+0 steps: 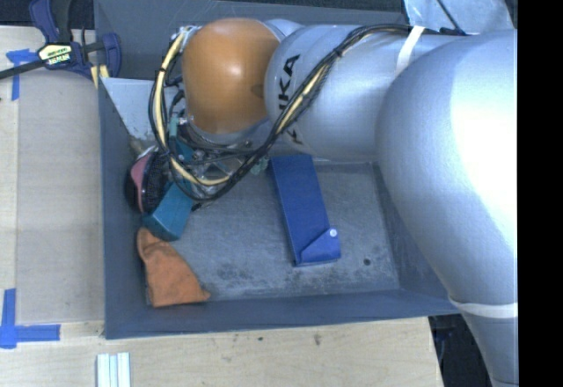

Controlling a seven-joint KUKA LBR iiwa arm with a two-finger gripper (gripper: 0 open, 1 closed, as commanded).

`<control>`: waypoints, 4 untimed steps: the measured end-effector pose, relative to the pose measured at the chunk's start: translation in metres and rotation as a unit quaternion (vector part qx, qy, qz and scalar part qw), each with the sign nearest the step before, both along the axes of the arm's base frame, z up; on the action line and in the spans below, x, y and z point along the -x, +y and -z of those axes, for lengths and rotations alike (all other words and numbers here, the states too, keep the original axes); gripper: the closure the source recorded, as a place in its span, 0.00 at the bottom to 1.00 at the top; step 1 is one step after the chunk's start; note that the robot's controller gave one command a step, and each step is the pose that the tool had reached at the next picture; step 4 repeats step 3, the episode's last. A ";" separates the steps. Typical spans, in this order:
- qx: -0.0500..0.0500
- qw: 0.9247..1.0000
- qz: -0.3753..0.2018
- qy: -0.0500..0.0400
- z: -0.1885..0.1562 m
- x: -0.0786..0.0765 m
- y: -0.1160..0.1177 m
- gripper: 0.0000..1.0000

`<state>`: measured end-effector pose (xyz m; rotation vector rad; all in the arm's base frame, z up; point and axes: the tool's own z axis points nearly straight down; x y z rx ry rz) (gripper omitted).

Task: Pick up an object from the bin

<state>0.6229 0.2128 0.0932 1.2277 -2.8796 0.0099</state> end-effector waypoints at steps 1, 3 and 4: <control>-0.002 1.000 0.000 -0.003 -0.014 -0.002 0.001 1.00; -0.003 1.000 0.001 -0.001 -0.036 0.001 0.000 1.00; -0.003 1.000 0.001 -0.001 -0.036 0.001 0.000 1.00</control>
Offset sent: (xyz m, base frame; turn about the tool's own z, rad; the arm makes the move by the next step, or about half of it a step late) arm 0.0001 0.0000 0.0669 0.0000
